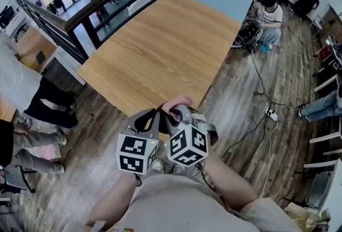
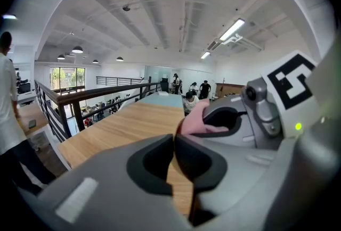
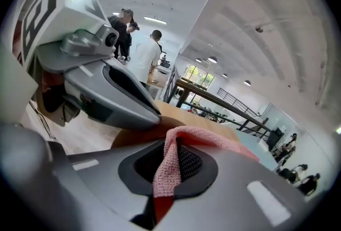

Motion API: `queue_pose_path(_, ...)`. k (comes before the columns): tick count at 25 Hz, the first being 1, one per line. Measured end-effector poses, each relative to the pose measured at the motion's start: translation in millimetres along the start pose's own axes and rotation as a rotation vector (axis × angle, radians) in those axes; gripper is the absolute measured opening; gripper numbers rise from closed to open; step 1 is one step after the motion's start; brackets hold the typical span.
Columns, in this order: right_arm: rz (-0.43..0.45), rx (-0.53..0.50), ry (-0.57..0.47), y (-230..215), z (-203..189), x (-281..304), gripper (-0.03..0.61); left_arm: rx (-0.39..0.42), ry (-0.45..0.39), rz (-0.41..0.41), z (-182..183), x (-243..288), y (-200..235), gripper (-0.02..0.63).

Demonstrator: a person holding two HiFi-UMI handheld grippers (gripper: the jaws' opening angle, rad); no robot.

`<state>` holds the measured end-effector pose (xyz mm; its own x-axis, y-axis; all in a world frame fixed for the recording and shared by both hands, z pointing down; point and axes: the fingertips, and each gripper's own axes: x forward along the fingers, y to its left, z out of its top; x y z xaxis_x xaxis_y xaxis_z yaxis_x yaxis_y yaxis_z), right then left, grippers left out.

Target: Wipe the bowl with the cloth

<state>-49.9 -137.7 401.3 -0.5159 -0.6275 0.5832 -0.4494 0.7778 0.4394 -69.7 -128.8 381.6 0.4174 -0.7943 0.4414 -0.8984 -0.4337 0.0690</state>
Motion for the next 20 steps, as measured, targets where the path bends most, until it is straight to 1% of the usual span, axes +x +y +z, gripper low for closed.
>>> queue_pose_path(3, -0.06, -0.048, 0.06, -9, -11, 1, 0.014, 0.005, -0.001, 0.0, 2, 0, 4, 0.015)
queue_pose_path(8, -0.068, -0.037, 0.107, -13, -25, 1, 0.014, 0.0, -0.006, 0.005, 6, 0, 17, 0.018)
queue_pose_path(11, -0.054, -0.015, 0.116, -11, -33, -1, 0.014, -0.001, -0.011, 0.006, 8, -1, 21, 0.023)
queue_pose_path(14, -0.033, -0.016, 0.134, -4, -40, -3, 0.014, 0.004, -0.013, 0.002, 9, 1, 18, 0.023)
queue_pose_path(20, 0.067, -0.018, 0.159, 24, -47, 0, 0.014, -0.001, -0.027, 0.007, 12, 2, 16, 0.026)
